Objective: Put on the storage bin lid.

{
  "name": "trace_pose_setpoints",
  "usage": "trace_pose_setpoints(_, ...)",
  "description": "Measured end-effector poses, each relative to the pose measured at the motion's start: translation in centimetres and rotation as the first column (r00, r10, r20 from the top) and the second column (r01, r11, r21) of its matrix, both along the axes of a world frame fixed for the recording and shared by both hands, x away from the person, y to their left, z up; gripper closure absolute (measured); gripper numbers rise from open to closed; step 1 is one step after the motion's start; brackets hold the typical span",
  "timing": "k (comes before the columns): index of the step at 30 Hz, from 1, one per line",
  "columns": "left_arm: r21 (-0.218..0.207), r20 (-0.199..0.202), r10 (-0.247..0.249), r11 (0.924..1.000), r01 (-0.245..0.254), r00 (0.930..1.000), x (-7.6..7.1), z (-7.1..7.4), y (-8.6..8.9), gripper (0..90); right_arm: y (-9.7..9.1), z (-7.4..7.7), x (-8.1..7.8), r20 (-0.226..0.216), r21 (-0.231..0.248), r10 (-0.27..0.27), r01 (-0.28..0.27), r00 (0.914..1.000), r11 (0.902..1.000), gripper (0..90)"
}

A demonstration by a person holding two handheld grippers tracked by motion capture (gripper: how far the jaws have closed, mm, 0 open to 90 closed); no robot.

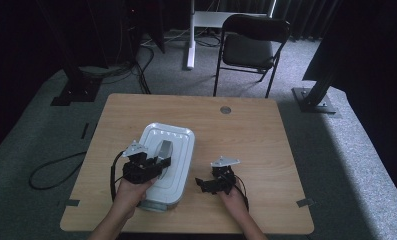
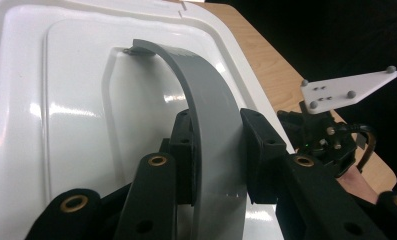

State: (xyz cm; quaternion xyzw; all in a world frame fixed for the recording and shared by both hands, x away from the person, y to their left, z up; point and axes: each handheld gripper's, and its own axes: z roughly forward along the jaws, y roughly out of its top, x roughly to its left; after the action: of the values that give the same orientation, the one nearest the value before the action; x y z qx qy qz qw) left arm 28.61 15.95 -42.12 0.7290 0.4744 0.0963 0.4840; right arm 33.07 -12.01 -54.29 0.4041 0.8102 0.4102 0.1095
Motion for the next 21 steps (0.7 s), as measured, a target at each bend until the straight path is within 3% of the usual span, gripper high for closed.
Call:
trace_pose_setpoints(5, -0.012, -0.018, 0.010, 0.9999, -0.010, 0.9998, 0.2, -0.4, 0.2, 70.9, -0.2, 0.0, 0.0, 0.003, 0.003, -0.004, 0.004, 1.0000, 1.0000, 12.3)
trace_pose_setpoints(8, 0.008, 0.005, 0.025, 0.9996, -0.025, 0.9997, -0.1, -0.4, -0.1, 70.7, -0.3, 0.0, 0.0, -0.001, 0.004, -0.008, 0.008, 1.0000, 1.0000, 12.3)
trace_pose_setpoints(14, 0.019, -0.039, 0.001, 0.9998, -0.001, 0.9992, 0.6, -0.5, 0.0, 70.6, -0.4, -0.1, 0.1, -0.006, 0.006, -0.010, 0.010, 0.9999, 0.9999, 12.3)
trace_pose_setpoints(16, 0.027, -0.037, 0.006, 0.9996, -0.005, 0.9993, 0.6, -0.5, -0.1, 70.6, -0.4, -0.1, 0.1, -0.007, 0.007, -0.010, 0.010, 0.9999, 0.9999, 12.3)
trace_pose_setpoints(18, 0.051, -0.054, 0.004, 0.9987, -0.001, 0.9985, 0.8, -0.5, -0.3, 70.6, -0.4, -0.1, 0.1, -0.008, 0.008, -0.011, 0.011, 0.9999, 0.9999, 12.3)
trace_pose_setpoints(21, 0.042, -0.080, -0.008, 0.9991, 0.011, 0.9967, 1.2, -0.6, -0.2, 70.8, -0.3, -0.1, 0.1, -0.011, 0.006, -0.009, 0.009, 0.9999, 0.9999, 12.3)
